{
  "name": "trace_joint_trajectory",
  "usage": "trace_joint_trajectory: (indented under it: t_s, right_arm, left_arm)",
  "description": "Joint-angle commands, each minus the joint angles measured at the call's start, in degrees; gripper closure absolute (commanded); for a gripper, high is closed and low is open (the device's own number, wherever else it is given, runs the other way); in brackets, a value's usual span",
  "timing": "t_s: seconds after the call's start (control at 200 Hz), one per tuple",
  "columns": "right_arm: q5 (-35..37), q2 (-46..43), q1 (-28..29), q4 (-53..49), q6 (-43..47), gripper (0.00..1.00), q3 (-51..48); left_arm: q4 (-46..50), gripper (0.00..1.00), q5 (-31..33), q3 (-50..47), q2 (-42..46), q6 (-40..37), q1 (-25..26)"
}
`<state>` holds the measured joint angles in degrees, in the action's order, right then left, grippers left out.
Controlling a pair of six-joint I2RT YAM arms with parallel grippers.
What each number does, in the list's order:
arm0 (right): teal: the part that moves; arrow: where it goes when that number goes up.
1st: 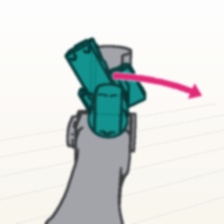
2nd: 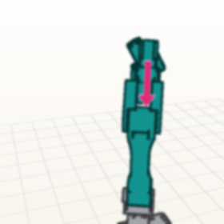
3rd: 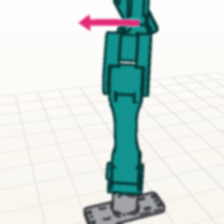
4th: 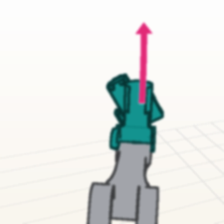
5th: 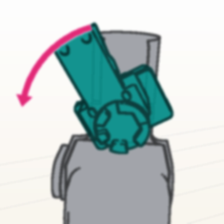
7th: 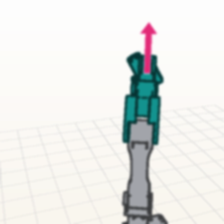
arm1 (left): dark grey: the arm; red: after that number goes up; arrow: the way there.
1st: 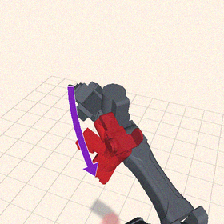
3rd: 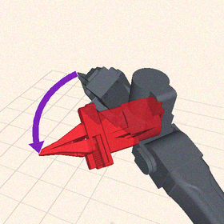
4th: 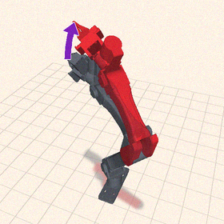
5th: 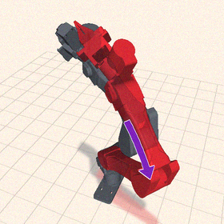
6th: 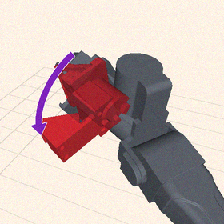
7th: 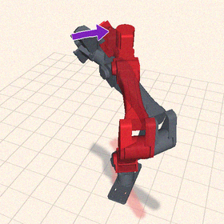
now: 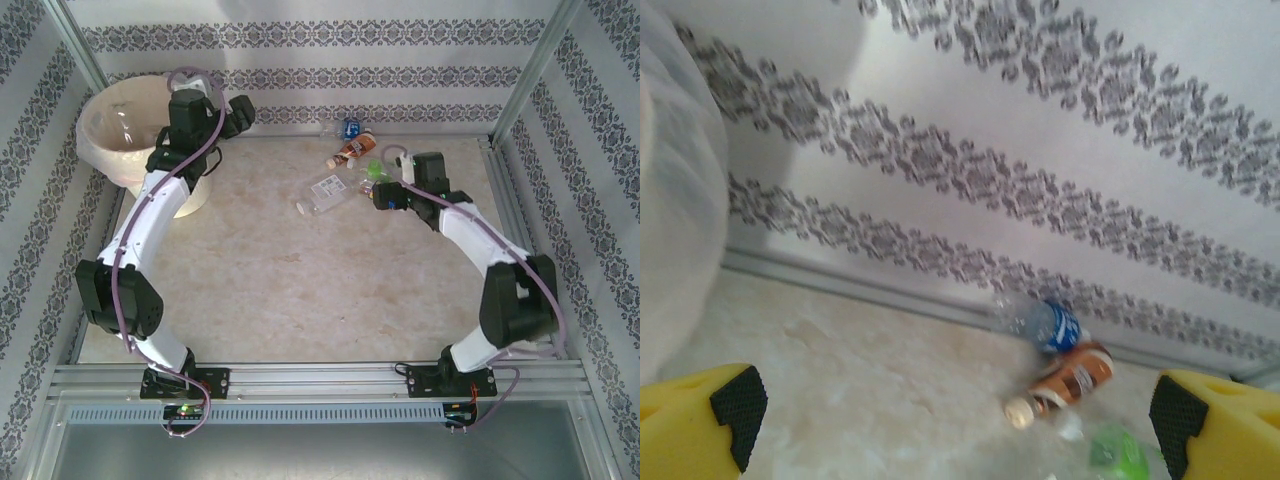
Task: Put the plastic bottles in the bin
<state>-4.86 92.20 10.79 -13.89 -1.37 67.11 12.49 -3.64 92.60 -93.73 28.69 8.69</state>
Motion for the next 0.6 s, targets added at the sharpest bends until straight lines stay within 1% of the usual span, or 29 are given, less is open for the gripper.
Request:
trace_joint_trajectory:
  t_s: [0.0,0.1,0.175,0.25,0.41,0.52,0.6]
  right_arm:
    - [1.3,5.9,0.1,-8.7,11.1,0.03,7.4]
    - [6.8,12.3,1.0,-14.4,17.8,0.03,14.8]
    - [8.9,16.5,0.8,-19.8,20.6,0.03,20.3]
    - [9.0,19.5,0.1,-24.0,22.9,0.03,23.5]
    - [6.8,23.4,-2.1,-28.7,27.5,0.03,26.0]
    - [5.8,26.0,-2.9,-32.8,29.9,0.03,28.2]
    - [6.3,27.3,-3.5,-33.7,30.0,0.03,28.9]
  left_arm:
    - [-0.9,0.00,-4.4,-2.7,2.9,3.3,0.6]
    - [-1.2,0.00,-5.5,-6.0,4.7,4.2,0.6]
    - [-0.9,0.00,-6.0,-7.7,5.5,4.4,0.6]
    - [0.0,0.00,-5.1,-8.8,6.3,4.2,0.6]
    - [1.1,0.00,-3.1,-10.2,7.4,3.8,0.6]
    - [-0.1,0.00,-3.8,-12.3,7.9,5.4,0.6]
    - [-1.0,0.00,-4.3,-13.6,8.0,6.3,0.6]
